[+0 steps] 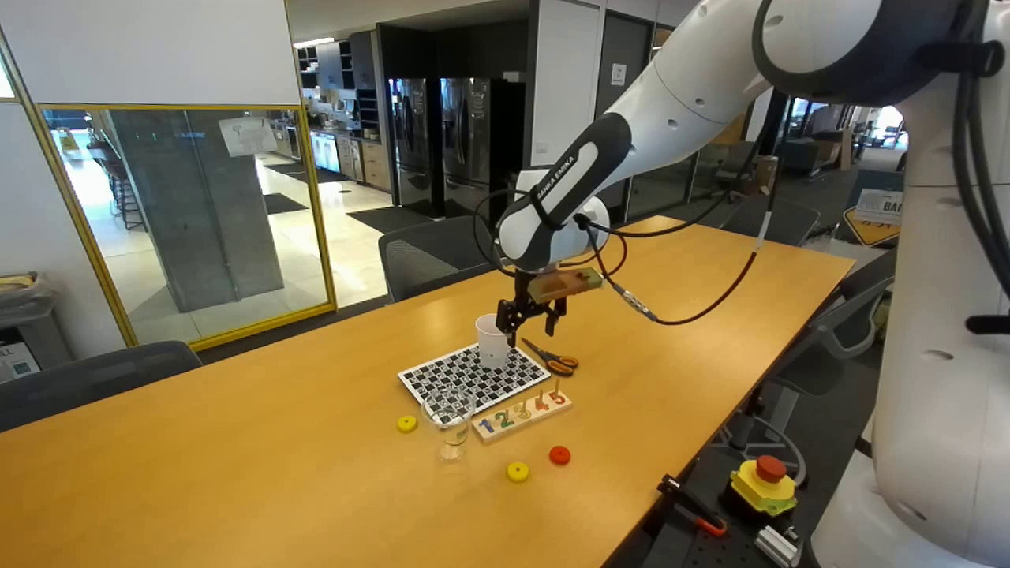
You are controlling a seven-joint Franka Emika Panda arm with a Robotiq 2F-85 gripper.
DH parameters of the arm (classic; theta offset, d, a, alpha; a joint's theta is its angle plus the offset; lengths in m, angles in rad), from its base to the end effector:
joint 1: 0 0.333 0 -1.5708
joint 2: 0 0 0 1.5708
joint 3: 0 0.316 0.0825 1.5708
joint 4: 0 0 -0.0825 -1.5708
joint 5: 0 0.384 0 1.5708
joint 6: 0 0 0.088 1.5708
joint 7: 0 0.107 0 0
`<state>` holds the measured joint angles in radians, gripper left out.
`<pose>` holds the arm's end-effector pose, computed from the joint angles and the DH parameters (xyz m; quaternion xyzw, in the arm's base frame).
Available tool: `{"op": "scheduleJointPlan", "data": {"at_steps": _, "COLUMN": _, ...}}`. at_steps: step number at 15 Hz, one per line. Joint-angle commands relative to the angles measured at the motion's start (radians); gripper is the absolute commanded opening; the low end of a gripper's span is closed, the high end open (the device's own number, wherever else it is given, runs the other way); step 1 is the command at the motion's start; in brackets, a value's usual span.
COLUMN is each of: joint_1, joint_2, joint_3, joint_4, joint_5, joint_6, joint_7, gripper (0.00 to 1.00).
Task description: Pick up the orange tokens from the table and put them in the white cup. Put the yellow tokens in the colourless cup.
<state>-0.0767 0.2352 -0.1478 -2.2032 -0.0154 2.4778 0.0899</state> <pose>0.5435 -0.1236 0.2795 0.9885 -0.1483 0.0193 0.0233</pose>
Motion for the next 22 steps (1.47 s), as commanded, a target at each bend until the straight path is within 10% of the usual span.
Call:
{"op": "scheduleJointPlan", "data": {"at_steps": 1, "joint_1": -0.022, "joint_2": -0.105, "joint_3": 0.019, "joint_4": -0.172, "joint_5": 0.03, "joint_6": 0.01, "joint_7": -0.055, "gripper": 1.0}}
{"op": "scheduleJointPlan", "data": {"at_steps": 22, "joint_1": -0.057, "joint_2": 0.03, "joint_3": 0.164, "joint_4": -0.464, "joint_5": 0.147, "joint_6": 0.466, "joint_7": -0.215, "gripper": 1.0}}
